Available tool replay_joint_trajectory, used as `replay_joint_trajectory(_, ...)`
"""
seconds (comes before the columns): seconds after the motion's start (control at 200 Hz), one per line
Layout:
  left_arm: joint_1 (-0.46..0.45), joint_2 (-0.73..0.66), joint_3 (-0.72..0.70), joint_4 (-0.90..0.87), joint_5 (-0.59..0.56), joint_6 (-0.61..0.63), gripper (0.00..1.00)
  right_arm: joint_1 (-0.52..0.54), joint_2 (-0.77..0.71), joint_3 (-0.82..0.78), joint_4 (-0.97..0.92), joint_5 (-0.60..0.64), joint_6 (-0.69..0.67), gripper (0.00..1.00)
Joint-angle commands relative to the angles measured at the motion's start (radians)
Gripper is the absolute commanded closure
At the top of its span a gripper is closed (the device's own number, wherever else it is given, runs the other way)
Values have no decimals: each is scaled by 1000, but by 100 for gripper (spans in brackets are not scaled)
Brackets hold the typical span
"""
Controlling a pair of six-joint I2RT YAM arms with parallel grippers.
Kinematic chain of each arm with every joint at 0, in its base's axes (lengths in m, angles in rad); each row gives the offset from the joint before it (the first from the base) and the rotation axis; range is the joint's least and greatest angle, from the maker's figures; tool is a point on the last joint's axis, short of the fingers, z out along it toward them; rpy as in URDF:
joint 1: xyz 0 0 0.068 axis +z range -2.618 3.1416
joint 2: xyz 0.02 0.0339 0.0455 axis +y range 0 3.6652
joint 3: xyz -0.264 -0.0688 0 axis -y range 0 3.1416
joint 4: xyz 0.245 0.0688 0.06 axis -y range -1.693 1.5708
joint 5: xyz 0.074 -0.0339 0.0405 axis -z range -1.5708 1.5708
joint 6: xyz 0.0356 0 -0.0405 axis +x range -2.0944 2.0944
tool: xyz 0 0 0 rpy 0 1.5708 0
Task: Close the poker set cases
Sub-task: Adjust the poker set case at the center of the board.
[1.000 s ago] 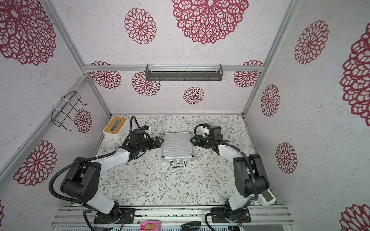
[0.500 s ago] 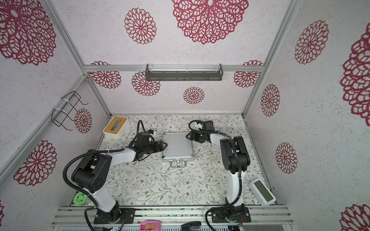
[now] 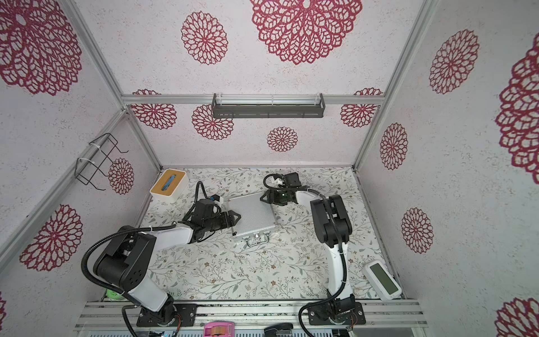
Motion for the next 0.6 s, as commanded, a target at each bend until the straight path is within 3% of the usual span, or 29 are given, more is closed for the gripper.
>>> replay_joint_trajectory(0.0,-10,-41,-17,-14,-29,-12,22,27,10,38,-64,-46,-41,36)
replay_joint_trajectory(0.435,-22,-205,-63,-161,-148,-22,22,62,22,76,-132,-32,-85,36)
replay_joint_trajectory(0.595,-41,-263,19,-309,-230,61,19,51,-69,53,-153,119,-87,34)
